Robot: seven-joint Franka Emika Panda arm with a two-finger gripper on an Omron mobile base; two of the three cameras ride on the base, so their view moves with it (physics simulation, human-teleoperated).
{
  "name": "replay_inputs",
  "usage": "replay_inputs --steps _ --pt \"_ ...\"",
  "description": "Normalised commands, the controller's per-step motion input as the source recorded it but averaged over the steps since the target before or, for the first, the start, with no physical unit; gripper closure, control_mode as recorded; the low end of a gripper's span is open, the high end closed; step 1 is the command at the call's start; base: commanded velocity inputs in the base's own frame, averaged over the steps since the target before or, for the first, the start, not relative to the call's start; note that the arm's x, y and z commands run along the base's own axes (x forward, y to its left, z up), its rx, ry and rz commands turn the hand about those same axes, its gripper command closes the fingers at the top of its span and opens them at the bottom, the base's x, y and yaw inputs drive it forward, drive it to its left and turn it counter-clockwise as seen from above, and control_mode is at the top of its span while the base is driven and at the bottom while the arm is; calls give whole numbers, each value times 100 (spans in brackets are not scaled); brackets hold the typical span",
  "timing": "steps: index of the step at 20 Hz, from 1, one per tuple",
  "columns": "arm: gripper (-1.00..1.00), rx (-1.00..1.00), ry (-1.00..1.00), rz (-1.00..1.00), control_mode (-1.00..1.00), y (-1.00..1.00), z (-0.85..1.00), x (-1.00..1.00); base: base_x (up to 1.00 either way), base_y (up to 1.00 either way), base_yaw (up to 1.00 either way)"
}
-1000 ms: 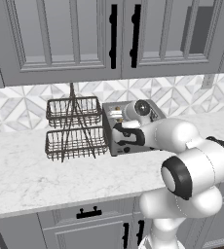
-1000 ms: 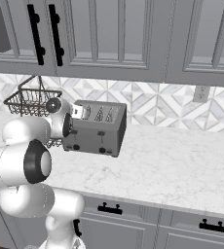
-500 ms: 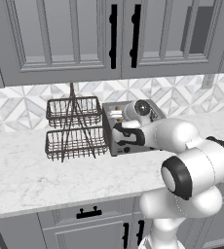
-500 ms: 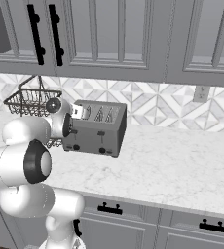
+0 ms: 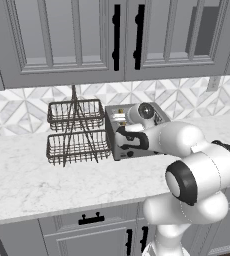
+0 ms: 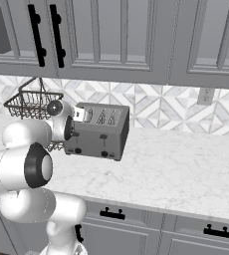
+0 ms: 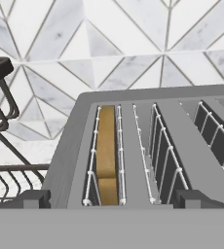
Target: Start the toaster. Once the lever pops up, take the bread to the plate on the dining counter.
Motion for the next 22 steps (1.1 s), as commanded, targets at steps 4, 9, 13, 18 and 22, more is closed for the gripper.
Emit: replay_inputs --steps 4,9,13,18,22 --pt "-100 0 0 0 -100 0 0 0 0 0 0" --pt "-100 0 0 0 -100 0 0 0 0 0 0" --pt "-100 0 0 0 -100 0 0 0 0 0 0" --pt "-100 0 0 0 -100 0 0 0 0 0 0" --pt "-100 0 0 0 -100 0 0 0 0 0 0"
